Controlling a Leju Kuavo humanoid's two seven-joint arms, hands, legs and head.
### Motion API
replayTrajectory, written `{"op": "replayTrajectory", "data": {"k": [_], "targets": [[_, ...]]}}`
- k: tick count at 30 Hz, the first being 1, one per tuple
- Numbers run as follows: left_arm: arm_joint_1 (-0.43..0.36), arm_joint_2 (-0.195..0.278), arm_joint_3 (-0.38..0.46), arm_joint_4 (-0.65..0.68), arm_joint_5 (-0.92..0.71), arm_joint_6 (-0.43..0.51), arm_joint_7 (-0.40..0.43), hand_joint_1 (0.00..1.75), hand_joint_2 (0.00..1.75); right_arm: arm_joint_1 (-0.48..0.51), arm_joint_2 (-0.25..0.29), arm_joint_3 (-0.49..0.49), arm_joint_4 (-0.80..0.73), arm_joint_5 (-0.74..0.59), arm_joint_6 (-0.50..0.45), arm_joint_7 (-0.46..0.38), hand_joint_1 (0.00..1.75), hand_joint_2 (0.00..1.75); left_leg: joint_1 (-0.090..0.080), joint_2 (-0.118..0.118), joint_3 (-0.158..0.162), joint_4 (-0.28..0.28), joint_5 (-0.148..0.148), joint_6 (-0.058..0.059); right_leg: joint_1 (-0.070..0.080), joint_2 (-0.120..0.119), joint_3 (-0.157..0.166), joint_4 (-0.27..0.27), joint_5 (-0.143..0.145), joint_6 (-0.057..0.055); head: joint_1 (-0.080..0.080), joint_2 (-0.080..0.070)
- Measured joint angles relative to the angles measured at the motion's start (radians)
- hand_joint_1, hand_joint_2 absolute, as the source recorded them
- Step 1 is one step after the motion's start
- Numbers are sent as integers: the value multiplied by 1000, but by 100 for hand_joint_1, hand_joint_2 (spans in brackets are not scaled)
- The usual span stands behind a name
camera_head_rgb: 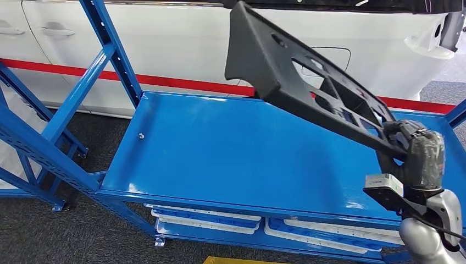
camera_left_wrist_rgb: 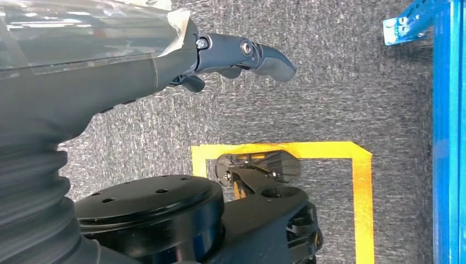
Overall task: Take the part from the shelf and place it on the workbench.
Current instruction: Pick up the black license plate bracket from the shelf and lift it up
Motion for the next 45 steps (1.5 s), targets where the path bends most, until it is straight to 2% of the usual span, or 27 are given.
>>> {"op": "replayTrajectory", "data": {"k": [5,10,29,35,40,43,44,45], "targets": [[-4,-1,-2,0,-1,-3,-5,0,175,7,-13,-85,-79,-84,-45,-42,175,175,0,1,0,0,0,0,0,0,0,0,0,0,0,0],[-4,-1,-1,-1,11,-14,-11,0,175,-7,-21,-124,-120,-122,-58,-64,175,175,0,0,0,0,0,0,0,0,1,0,0,0,0,0],[-4,-1,-1,-1,14,-17,-12,0,175,-12,-27,-143,-142,-127,-60,-69,175,175,0,0,0,0,0,0,0,0,1,0,0,0,0,0],[-4,0,5,-1,29,-3,9,0,175,-47,-21,-133,-142,-144,-77,-85,175,175,-5,0,0,1,-1,1,-4,0,1,-1,1,2,0,0],[-4,1,17,-1,45,-15,14,0,175,-77,3,-112,-141,-141,-86,-94,175,175,-14,0,-1,3,-3,10,-12,0,1,-1,3,9,0,0],[-4,2,27,-1,62,-16,16,0,175,-99,19,-98,-139,-136,-87,-100,175,175,-16,1,0,-3,5,27,-18,0,1,-3,6,21,-1,0],[-4,2,32,0,68,-15,16,0,175,-107,24,-93,-137,-135,-86,-102,175,175,-14,2,1,-10,12,33,-18,0,-3,4,-1,21,0,0],[-4,1,37,0,72,-13,16,0,175,-116,29,-88,-135,-134,-85,-103,175,175,-11,3,2,-17,19,40,-18,0,-15,28,-19,17,1,0]]}}
